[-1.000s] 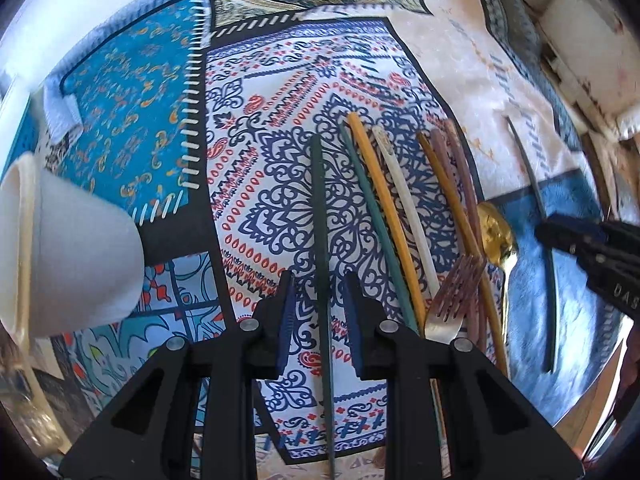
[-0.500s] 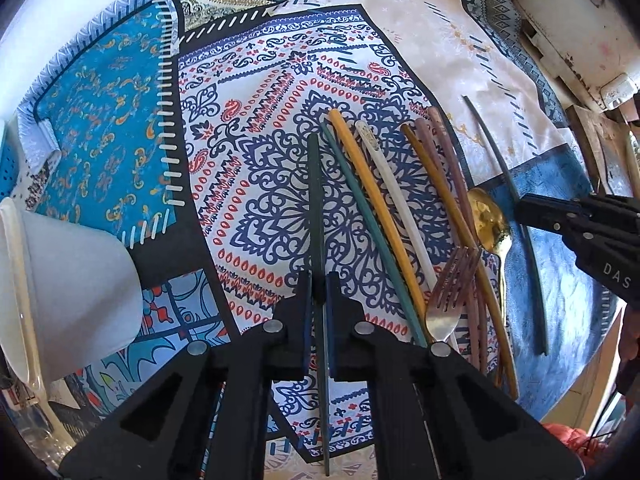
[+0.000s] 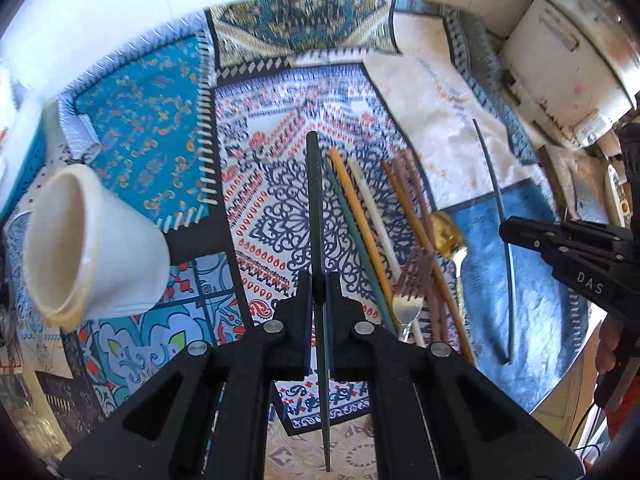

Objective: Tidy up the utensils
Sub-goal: 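Lift both held sticks over the white cup and release them inside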

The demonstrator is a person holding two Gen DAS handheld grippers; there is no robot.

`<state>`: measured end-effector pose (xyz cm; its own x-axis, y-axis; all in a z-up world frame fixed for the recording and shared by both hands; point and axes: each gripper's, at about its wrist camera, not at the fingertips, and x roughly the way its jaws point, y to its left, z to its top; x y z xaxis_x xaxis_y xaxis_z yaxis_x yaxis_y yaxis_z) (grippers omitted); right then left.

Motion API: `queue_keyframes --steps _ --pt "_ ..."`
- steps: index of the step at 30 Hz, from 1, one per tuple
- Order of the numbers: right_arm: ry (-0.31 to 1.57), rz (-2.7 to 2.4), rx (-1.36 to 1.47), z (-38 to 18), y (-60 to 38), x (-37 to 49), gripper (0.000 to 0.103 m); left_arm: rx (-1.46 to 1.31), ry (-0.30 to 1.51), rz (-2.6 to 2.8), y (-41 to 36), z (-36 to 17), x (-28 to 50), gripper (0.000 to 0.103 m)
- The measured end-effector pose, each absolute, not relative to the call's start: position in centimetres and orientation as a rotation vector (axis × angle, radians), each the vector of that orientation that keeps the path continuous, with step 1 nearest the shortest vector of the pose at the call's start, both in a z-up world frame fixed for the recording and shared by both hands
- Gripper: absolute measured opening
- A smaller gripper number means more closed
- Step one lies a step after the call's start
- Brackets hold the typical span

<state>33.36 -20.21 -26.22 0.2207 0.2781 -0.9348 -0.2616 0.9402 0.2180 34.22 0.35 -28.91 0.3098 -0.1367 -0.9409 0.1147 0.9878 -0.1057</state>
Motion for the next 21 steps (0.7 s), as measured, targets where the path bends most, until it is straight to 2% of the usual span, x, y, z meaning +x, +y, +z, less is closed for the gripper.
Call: queue_keyframes --steps 8,21 --pt "1.171 0.428 -0.019 -22.2 -19.3 32.3 0.005 -0.069 1.095 -0.095 0.3 -24.5 31.7 0.004" --pt "0.949 0.567 -0.044 -14.3 -15.8 30.8 0.005 -0.153 0.816 0.061 5.1 -16.3 29.3 0.004"
